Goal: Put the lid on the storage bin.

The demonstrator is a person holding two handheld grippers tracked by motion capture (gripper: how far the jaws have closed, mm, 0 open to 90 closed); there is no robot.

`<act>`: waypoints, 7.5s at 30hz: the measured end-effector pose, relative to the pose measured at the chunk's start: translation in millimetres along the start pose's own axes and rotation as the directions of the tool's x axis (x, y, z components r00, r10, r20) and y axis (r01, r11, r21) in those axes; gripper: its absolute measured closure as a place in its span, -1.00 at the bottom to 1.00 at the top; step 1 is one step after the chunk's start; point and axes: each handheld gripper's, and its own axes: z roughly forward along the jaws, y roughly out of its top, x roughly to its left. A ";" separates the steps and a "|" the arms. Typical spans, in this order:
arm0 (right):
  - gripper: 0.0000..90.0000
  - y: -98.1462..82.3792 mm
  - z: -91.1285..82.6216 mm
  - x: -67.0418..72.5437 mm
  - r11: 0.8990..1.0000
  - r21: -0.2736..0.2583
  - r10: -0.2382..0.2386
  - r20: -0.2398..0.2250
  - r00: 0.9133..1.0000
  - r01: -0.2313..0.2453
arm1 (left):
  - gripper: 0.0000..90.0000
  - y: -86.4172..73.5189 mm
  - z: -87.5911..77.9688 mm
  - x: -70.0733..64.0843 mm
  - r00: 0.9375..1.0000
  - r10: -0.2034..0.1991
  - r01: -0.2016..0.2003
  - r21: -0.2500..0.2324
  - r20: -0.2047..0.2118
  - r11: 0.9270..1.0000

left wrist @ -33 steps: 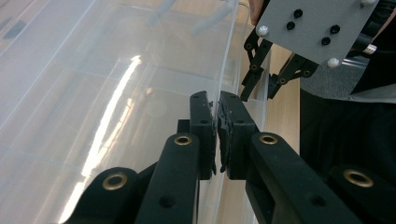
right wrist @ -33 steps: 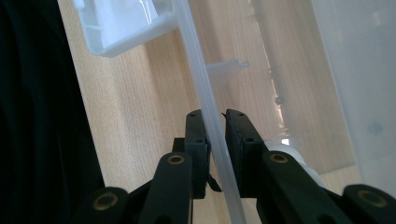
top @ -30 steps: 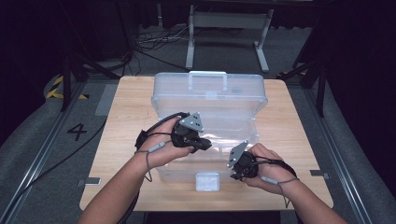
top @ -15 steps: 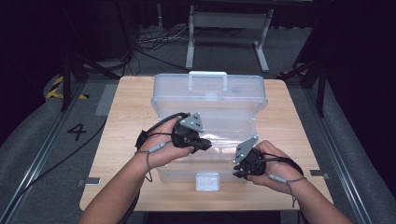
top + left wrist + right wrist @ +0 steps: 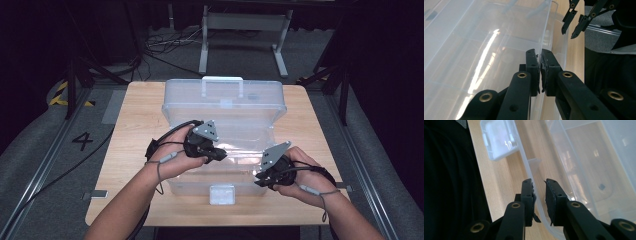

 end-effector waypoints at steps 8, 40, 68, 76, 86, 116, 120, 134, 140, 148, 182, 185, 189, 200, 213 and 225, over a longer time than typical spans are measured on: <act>0.79 -0.9 -11.2 -1.7 0.999 -0.049 0.011 -0.010 1.000 -0.011 | 0.90 0.4 0.0 1.0 1.000 -0.006 0.006 -0.004 0.001 1.000; 1.00 -14.5 -52.7 -20.8 0.928 -0.345 0.155 0.016 0.988 -0.140 | 0.90 -1.6 0.7 -1.0 1.000 -0.004 0.004 -0.003 0.001 1.000; 1.00 -32.4 -65.8 -52.1 0.751 -0.586 0.393 0.027 0.919 -0.304 | 0.87 -10.0 1.8 -13.1 0.999 -0.027 0.026 -0.024 -0.041 0.999; 1.00 -33.6 -66.7 -57.9 0.739 -0.590 0.423 0.029 0.906 -0.326 | 0.88 -12.7 -4.1 -20.3 0.999 -0.027 0.024 -0.068 -0.045 0.997; 1.00 -34.7 -65.7 -55.8 0.735 -0.595 0.427 0.035 0.903 -0.325 | 0.88 -20.6 -31.5 -21.3 0.992 -0.083 0.068 -0.148 -0.093 0.987; 1.00 -45.6 -66.3 -50.6 0.739 -0.605 0.411 0.055 0.910 -0.297 | 0.94 -89.7 -87.5 13.0 0.889 -0.381 0.295 -0.320 -0.252 0.900; 1.00 -47.0 -64.3 -47.2 0.738 -0.607 0.407 0.050 0.912 -0.296 | 0.92 -93.5 -89.5 16.4 0.880 -0.397 0.304 -0.330 -0.263 0.894; 1.00 -49.0 -62.7 -42.2 0.741 -0.605 0.399 0.046 0.916 -0.292 | 0.93 -95.9 -88.9 13.8 0.882 -0.393 0.303 -0.326 -0.259 0.895; 1.00 -52.8 -58.4 -35.4 0.743 -0.601 0.399 0.045 0.916 -0.294 | 0.92 -99.5 -87.3 9.5 0.887 -0.386 0.305 -0.305 -0.252 0.902; 1.00 -58.4 -54.7 -27.0 0.749 -0.597 0.400 0.058 0.915 -0.289 | 0.92 -103.7 -86.4 4.9 0.895 -0.371 0.301 -0.278 -0.249 0.912; 1.00 -69.9 -45.2 -15.4 0.825 -0.453 0.401 0.051 0.914 -0.337 | 0.88 -115.5 -82.1 -3.0 0.906 -0.354 0.335 -0.115 -0.232 0.935; 1.00 -70.6 -43.4 -14.8 0.835 -0.432 0.399 0.050 0.915 -0.341 | 0.87 -116.8 -81.0 -4.0 0.908 -0.353 0.341 -0.091 -0.227 0.936; 1.00 -72.0 -41.0 -14.3 0.849 -0.400 0.397 0.056 0.916 -0.344 | 0.87 -118.7 -79.2 -4.6 0.910 -0.353 0.347 -0.066 -0.217 0.936; 1.00 -74.2 -39.2 -12.9 0.874 -0.345 0.387 0.066 0.920 -0.343 | 0.87 -121.3 -75.0 -5.5 0.912 -0.357 0.363 -0.006 -0.200 0.932; 1.00 -73.9 -31.4 -11.2 0.901 -0.270 0.369 0.066 0.927 -0.340 | 0.86 -124.2 -68.8 -6.0 0.917 -0.354 0.372 0.076 -0.182 0.925; 0.99 -73.2 -25.6 -10.5 0.917 -0.216 0.354 0.060 0.933 -0.334 | 0.86 -125.8 -64.6 -5.9 0.920 -0.349 0.374 0.128 -0.179 0.919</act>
